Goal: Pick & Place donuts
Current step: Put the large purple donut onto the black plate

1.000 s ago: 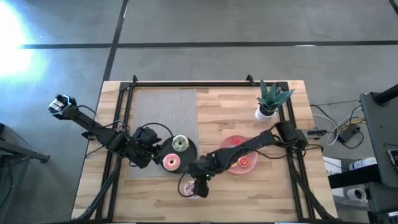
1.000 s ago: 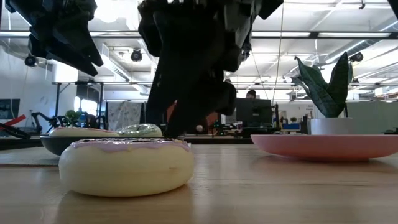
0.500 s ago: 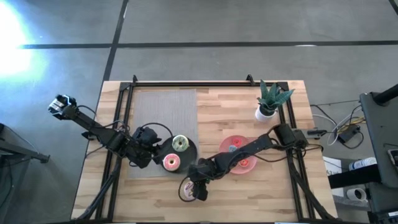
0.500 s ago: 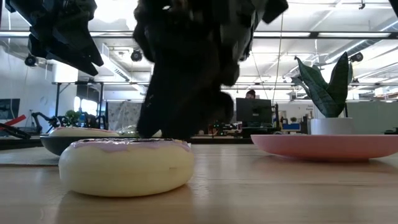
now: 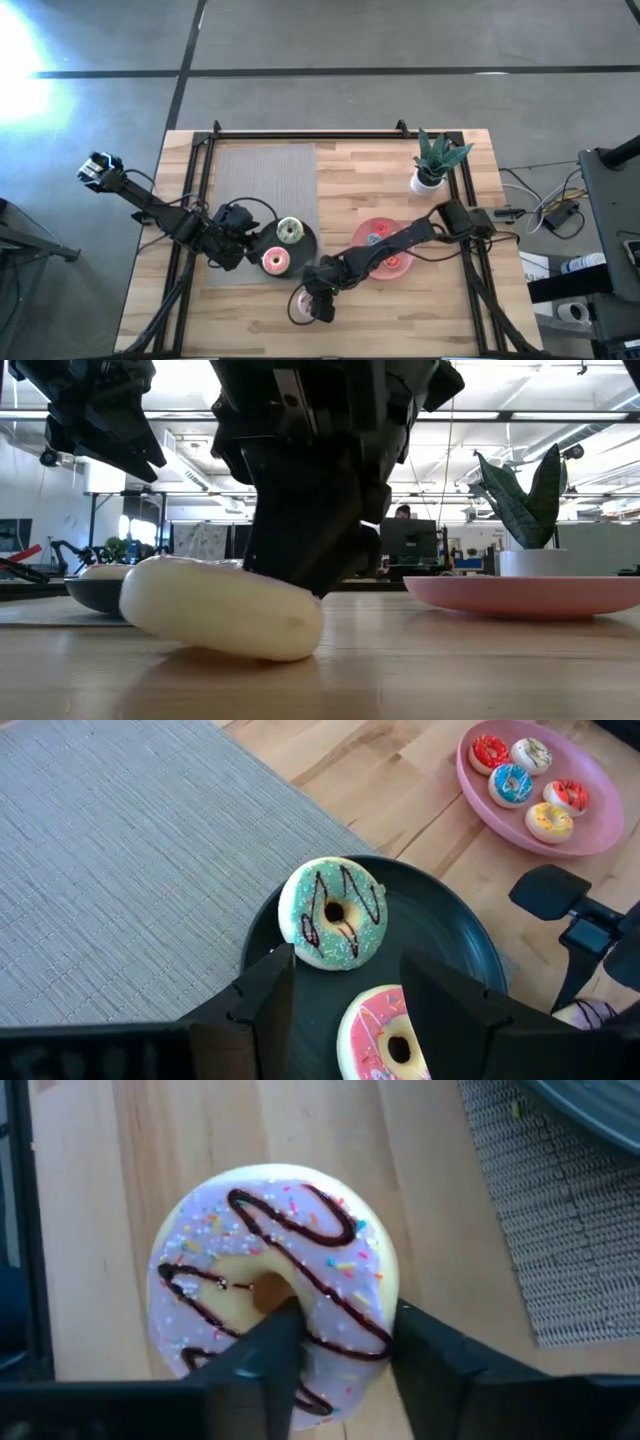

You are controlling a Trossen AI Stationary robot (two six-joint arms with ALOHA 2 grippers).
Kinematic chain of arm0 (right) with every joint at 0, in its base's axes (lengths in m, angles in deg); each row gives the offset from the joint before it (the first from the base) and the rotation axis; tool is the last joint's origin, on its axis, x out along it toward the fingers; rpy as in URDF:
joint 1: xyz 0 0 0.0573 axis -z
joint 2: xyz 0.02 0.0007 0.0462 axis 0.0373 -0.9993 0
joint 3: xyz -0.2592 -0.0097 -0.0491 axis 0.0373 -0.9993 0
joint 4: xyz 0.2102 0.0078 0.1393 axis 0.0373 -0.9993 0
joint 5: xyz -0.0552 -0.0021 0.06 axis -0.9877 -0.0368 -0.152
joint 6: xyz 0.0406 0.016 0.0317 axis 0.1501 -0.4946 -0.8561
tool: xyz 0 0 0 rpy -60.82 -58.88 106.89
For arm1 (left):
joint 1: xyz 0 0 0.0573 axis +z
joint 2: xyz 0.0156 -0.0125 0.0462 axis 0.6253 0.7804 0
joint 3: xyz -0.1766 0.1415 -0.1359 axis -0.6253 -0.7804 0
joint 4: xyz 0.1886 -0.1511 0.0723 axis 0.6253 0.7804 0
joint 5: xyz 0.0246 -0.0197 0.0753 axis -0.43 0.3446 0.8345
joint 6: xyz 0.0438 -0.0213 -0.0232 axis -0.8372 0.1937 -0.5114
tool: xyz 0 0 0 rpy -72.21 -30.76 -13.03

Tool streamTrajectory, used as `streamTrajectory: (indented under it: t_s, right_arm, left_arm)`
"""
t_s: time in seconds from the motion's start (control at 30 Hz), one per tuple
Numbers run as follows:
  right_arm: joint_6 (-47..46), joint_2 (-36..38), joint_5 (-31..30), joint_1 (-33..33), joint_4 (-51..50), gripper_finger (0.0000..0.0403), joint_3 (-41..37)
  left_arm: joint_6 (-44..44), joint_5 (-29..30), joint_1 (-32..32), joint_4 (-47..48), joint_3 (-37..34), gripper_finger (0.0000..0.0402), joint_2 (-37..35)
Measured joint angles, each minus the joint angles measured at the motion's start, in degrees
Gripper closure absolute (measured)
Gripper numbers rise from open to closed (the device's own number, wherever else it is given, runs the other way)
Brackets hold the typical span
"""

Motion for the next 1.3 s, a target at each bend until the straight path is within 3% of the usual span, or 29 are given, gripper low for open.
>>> streamTrajectory:
  t_s: [0.23, 0.5, 0.67, 0.77, 0.93, 1.3]
  right_arm:
    - [1.8, 1.0, 1.9, 0.2, -0.7, 0.0383, -0.1]
    - [1.5, 6.9, -7.0, 4.4, -1.2, 0.0380, -0.1]
    - [-0.6, 6.2, -6.5, 10.4, -1.0, 0.0380, 0.0]
    - [-2.4, 4.5, -2.6, 13.2, -1.5, 0.0380, 0.0]
    - [-3.0, 3.9, -1.9, 14.8, -1.7, 0.0359, -0.1]
    - [-2.3, 4.1, -2.6, 14.4, -1.4, 0.0246, 0.0]
  left_arm:
    - [0.0, 0.0, 0.0, 1.3, 0.0, 0.0245, 0.0]
    - [0.6, 0.2, 0.0, 3.0, 0.0, 0.0245, 0.0]
    - [2.0, 0.9, -0.4, 2.6, 0.0, 0.0245, 0.0]
    - [0.7, 1.9, -1.1, -1.7, -0.1, 0.0245, 0.1]
    - [-5.6, 1.8, -1.3, -9.1, -0.1, 0.0245, 1.8]
    - [-7.7, 0.8, -1.4, -14.5, -0.1, 0.0245, 10.7]
